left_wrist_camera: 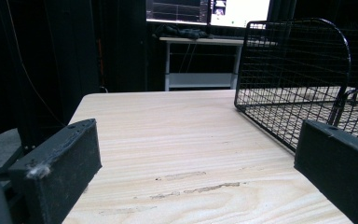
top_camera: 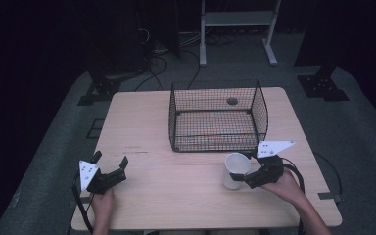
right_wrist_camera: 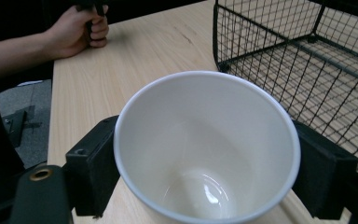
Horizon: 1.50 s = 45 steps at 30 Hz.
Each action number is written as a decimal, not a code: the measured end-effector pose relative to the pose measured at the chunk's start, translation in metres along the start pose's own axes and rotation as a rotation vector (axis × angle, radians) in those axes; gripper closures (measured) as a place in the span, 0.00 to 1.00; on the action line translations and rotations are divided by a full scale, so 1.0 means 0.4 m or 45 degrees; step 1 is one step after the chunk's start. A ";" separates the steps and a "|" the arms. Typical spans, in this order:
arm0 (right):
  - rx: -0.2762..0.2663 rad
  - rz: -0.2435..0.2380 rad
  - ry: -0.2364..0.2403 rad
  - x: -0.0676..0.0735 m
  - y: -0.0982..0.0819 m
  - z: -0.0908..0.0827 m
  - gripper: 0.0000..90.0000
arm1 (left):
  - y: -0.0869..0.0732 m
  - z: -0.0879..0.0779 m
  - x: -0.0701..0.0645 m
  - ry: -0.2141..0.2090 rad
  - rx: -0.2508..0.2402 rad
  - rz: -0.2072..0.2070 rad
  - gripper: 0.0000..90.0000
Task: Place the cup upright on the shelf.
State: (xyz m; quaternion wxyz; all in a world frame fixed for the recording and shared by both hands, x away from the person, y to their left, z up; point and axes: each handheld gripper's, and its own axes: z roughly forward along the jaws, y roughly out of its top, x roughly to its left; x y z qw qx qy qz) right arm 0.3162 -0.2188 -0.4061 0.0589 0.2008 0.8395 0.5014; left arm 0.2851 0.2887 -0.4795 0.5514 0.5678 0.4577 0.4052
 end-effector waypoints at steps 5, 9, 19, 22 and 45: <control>-0.008 -0.017 0.015 -0.011 0.038 -0.002 0.21 | 0.000 -0.001 0.000 -0.003 0.000 0.001 0.00; 0.000 -0.017 0.039 -0.026 0.070 0.003 0.21 | 0.000 0.000 0.001 -0.002 0.002 -0.003 0.00; -0.042 -0.015 0.067 -0.053 0.133 -0.007 0.21 | 0.000 0.000 0.000 -0.005 0.001 -0.005 0.00; -0.047 -0.019 0.066 -0.061 0.150 -0.008 0.21 | 0.000 0.000 0.001 -0.005 0.000 -0.008 0.00; -0.054 -0.046 0.052 -0.123 0.277 0.008 0.21 | 0.000 0.000 0.002 -0.008 -0.002 -0.012 0.00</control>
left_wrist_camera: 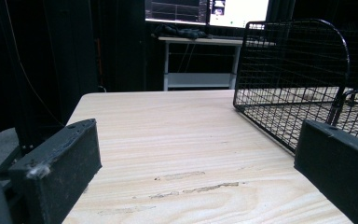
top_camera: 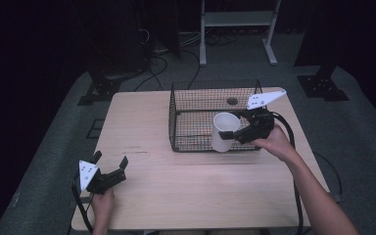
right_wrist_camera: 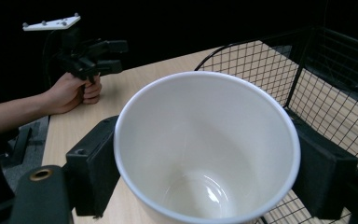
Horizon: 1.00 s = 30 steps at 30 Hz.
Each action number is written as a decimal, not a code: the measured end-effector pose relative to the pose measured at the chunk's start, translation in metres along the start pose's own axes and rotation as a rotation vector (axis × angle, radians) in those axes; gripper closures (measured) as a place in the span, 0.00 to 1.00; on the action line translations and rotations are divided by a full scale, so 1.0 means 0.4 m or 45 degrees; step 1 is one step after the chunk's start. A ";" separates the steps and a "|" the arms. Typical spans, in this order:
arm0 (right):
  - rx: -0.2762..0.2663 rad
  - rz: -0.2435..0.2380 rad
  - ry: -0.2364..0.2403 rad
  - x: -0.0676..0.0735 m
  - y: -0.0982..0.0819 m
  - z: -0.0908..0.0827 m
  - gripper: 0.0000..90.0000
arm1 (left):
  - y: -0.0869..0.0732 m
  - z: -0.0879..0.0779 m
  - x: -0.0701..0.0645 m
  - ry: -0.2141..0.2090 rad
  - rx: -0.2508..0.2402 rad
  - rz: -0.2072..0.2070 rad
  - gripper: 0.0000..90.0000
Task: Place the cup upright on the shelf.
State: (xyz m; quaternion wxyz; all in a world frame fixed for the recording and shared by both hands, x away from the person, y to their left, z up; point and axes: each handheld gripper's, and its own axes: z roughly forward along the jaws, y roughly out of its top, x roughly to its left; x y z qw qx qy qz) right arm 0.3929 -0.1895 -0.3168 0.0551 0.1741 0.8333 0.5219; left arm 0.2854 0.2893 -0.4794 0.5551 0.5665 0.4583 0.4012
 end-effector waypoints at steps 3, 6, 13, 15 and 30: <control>0.004 0.010 -0.002 -0.011 0.005 0.004 0.21 | 0.000 0.000 0.000 0.000 0.000 -0.001 0.00; 0.009 0.025 -0.013 -0.031 0.010 0.012 0.21 | 0.000 0.000 0.001 -0.001 -0.001 -0.001 0.00; 0.016 0.034 -0.015 -0.048 0.019 0.022 0.21 | 0.000 0.000 0.002 -0.002 0.001 0.000 0.00; 0.025 0.029 -0.019 -0.050 0.025 0.027 0.21 | 0.000 0.000 0.002 -0.003 0.003 0.001 0.00; 0.028 0.036 -0.024 -0.092 0.067 0.060 0.21 | 0.000 -0.001 0.002 -0.006 0.003 -0.001 0.00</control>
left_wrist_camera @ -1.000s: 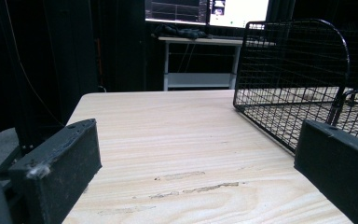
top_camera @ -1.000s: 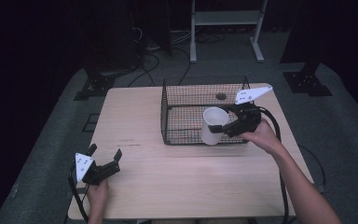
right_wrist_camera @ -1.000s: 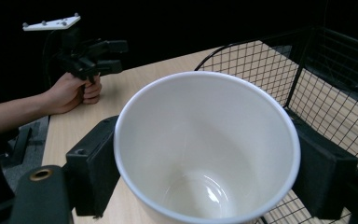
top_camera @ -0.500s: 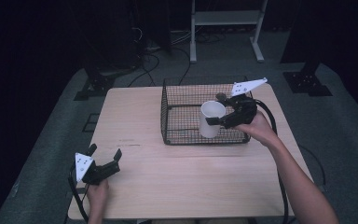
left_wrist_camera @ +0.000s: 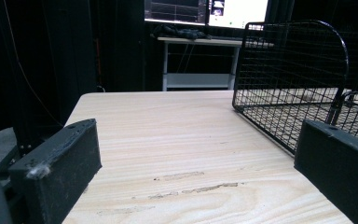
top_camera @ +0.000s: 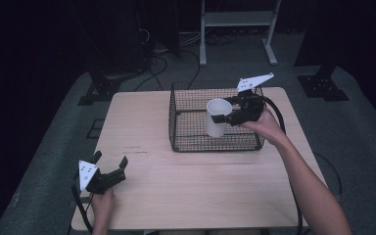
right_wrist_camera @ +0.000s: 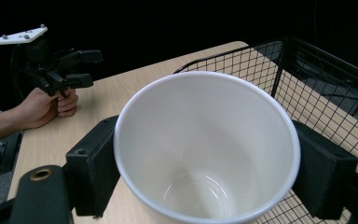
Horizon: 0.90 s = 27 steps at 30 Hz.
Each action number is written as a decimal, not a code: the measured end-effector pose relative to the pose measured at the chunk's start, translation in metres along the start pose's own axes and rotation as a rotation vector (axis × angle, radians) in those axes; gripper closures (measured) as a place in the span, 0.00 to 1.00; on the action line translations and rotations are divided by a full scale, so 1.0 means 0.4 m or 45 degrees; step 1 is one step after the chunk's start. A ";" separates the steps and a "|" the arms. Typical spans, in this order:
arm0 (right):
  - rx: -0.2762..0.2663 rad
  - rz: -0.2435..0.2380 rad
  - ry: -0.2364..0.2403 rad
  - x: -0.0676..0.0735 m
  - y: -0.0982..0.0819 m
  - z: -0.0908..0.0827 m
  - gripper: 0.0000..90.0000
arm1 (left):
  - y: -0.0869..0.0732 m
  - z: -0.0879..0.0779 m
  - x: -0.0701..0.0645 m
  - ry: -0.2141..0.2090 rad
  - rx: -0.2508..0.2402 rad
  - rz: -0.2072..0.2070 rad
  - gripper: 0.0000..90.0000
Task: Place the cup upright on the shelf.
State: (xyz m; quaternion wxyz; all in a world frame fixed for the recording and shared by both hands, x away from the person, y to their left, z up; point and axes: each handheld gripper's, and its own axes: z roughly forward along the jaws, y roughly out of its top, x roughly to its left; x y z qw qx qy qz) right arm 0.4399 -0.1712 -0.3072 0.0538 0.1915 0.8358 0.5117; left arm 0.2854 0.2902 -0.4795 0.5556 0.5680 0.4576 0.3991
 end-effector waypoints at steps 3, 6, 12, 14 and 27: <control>0.002 -0.003 -0.001 -0.005 0.005 0.007 0.21 | 0.000 0.000 0.000 0.000 0.000 0.000 0.00; 0.005 -0.003 0.003 -0.011 0.009 0.015 0.21 | 0.000 0.000 0.000 0.000 -0.003 -0.004 0.00; 0.002 -0.007 0.013 -0.023 0.023 0.034 0.21 | 0.000 0.000 0.000 -0.001 -0.002 -0.005 0.00; 0.015 -0.005 0.018 -0.028 0.027 0.043 0.21 | 0.000 0.001 0.001 -0.001 -0.004 -0.006 0.00; 0.040 -0.030 0.033 -0.043 0.067 0.101 0.21 | 0.000 0.000 0.002 -0.005 -0.005 -0.011 0.00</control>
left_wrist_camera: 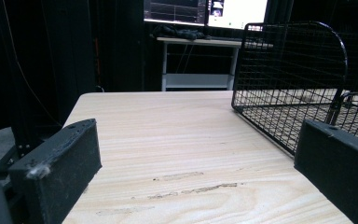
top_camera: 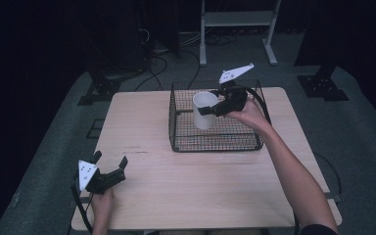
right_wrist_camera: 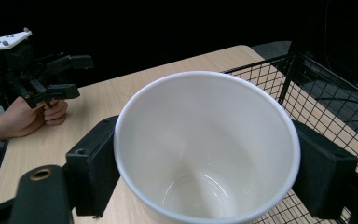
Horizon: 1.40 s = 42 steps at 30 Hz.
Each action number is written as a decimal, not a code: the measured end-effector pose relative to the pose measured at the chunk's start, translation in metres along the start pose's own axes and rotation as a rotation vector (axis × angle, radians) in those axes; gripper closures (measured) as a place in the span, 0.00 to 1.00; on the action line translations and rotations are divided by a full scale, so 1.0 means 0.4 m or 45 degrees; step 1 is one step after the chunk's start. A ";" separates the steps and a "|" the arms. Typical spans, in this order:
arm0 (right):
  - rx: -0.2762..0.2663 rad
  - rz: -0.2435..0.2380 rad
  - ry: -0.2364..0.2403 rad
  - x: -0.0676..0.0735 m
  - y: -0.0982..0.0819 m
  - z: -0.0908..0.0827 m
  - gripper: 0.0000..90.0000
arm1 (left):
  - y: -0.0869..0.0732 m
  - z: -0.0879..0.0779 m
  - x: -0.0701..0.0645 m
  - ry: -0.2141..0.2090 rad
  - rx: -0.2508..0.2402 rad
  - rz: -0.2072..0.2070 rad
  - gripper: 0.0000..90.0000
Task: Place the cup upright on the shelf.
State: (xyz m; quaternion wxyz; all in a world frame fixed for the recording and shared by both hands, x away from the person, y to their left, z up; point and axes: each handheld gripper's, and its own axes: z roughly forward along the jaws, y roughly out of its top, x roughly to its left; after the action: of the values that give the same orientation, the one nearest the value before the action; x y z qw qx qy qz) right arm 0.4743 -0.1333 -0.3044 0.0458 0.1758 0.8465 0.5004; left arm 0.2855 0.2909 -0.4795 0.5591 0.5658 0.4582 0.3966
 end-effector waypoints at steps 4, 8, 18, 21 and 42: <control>-0.002 0.003 0.001 -0.008 0.003 0.013 0.21 | 0.000 0.000 0.000 0.000 0.000 0.000 0.00; 0.000 0.011 0.004 -0.018 0.004 0.024 0.21 | 0.000 0.000 0.000 0.000 0.000 0.003 0.00; 0.014 0.034 0.022 -0.045 0.002 0.073 0.21 | 0.000 0.000 -0.001 -0.002 0.000 0.006 0.00; 0.016 0.032 0.024 -0.051 -0.002 0.084 0.21 | 0.000 0.000 -0.001 -0.002 -0.001 0.005 0.00; 0.060 0.131 0.018 -0.120 -0.051 0.116 0.21 | 0.000 0.001 -0.001 -0.005 0.002 0.011 0.00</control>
State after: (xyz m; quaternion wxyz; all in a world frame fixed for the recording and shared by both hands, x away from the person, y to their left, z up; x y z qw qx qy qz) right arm 0.5260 -0.1199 -0.3497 0.0097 0.2167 0.8482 0.4832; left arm 0.2856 0.2902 -0.4796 0.5578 0.5690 0.4552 0.3975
